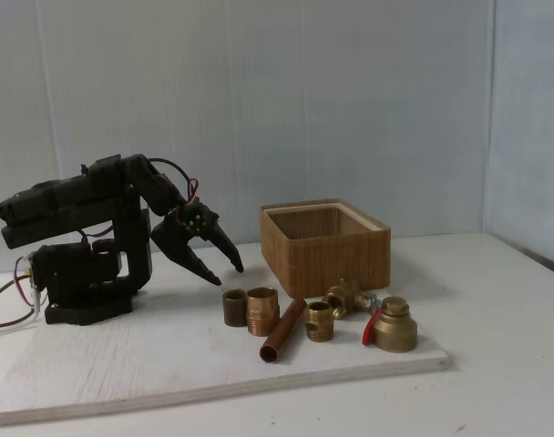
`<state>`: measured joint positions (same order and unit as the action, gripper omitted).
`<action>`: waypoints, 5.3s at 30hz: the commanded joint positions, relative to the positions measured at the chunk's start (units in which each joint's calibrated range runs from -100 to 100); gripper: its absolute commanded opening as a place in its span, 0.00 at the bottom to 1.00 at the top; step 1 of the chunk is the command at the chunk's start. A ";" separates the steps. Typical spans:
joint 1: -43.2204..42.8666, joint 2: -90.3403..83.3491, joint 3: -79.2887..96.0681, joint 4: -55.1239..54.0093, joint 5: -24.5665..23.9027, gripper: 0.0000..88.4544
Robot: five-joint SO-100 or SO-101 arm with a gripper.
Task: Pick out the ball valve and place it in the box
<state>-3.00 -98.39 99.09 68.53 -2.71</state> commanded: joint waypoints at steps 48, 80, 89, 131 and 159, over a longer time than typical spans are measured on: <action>-0.10 -0.17 0.46 0.39 0.18 0.15; -6.74 -0.25 0.55 3.32 -5.78 0.15; -6.96 -0.25 0.55 3.14 -5.93 0.15; 9.42 49.26 -88.62 -3.57 -3.71 0.15; 15.84 113.10 -146.38 30.52 -3.81 0.15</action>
<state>11.15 14.95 -44.80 98.45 -6.79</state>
